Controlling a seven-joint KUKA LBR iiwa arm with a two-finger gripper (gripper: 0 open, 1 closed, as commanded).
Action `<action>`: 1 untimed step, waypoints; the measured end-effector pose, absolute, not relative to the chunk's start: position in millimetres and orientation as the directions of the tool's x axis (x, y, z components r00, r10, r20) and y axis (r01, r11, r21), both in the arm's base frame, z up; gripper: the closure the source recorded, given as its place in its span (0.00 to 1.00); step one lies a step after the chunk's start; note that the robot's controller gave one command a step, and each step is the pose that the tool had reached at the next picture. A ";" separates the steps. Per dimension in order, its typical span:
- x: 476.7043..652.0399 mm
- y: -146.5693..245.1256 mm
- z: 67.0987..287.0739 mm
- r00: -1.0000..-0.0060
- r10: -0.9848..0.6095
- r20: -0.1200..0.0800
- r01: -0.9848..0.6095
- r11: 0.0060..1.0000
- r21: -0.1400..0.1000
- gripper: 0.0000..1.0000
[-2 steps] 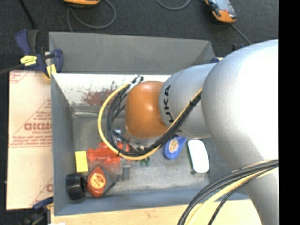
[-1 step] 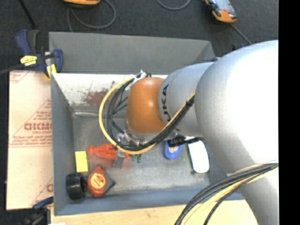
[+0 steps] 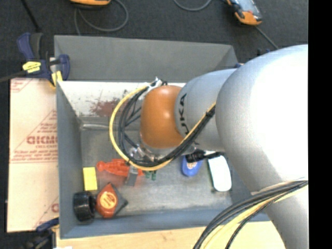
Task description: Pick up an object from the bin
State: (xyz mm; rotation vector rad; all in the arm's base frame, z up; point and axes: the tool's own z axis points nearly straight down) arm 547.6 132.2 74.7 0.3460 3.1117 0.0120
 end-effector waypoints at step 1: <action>547.4 132.1 78.2 -0.976 0.220 -0.010 0.219 0.976 0.008 1.00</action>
Offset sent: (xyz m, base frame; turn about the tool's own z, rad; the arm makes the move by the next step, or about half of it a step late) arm 0.0000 0.0000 0.1205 -0.0001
